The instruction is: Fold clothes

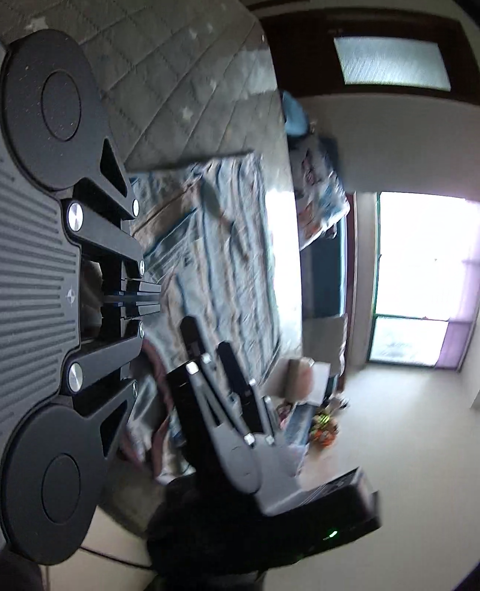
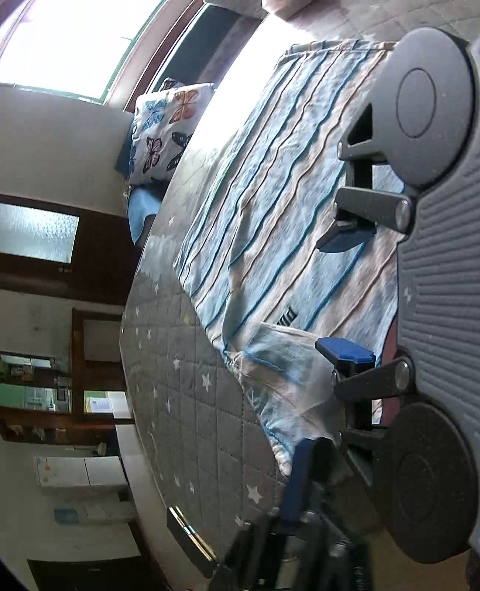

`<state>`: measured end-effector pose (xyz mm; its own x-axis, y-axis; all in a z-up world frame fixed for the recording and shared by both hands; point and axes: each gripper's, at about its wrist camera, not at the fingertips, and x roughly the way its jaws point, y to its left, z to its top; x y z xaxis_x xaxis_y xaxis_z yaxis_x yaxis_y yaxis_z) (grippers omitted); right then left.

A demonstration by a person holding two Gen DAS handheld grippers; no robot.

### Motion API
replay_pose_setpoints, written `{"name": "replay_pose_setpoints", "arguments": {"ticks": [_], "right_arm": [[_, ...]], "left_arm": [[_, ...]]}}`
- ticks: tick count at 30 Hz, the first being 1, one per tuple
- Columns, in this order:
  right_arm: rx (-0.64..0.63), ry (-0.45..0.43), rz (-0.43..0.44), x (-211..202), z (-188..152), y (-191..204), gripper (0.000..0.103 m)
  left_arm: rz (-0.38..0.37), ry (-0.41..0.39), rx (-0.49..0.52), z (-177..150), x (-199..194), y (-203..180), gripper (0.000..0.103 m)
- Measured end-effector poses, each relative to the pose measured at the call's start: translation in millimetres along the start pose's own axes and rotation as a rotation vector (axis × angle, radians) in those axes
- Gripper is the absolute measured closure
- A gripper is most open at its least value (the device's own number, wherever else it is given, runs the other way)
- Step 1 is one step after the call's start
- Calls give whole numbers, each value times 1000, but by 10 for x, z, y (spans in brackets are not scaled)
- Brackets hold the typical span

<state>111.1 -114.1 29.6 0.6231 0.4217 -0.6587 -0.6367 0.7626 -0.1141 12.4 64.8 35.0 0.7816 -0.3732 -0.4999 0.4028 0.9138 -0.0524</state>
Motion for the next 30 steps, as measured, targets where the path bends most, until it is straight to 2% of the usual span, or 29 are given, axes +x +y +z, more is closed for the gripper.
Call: {"name": "replay_pose_setpoints", "arguments": {"ticks": [3, 7, 9, 11, 13, 14, 18, 21, 25, 30], "right_arm": [[9, -9, 9, -33, -7, -28, 51], [18, -23, 55, -36, 0, 6, 52], [10, -25, 89, -14, 1, 77, 53], [-5, -25, 126, 7, 1, 168, 61], [-20, -24, 162, 30, -1, 259, 62], [-31, -19, 179, 49, -10, 297, 66], [-59, 16, 239, 150, -66, 439, 70], [-72, 46, 251, 225, -125, 494, 70], [-44, 26, 254, 150, -128, 437, 70], [-9, 24, 249, 112, -174, 314, 70]], "left_arm": [[10, -6, 26, 25, -50, 37, 97], [104, 5, -5, 78, -7, 254, 95], [150, 40, -43, 78, 87, 392, 95], [186, 88, -69, 45, 204, 503, 95], [218, 138, -84, -4, 314, 583, 96], [225, 149, -88, -7, 341, 605, 95], [233, 153, -94, 46, 371, 642, 94], [225, 143, -82, 178, 490, 614, 94], [210, 130, -61, 368, 691, 568, 93], [186, 174, -49, 449, 1085, 560, 93]]}}
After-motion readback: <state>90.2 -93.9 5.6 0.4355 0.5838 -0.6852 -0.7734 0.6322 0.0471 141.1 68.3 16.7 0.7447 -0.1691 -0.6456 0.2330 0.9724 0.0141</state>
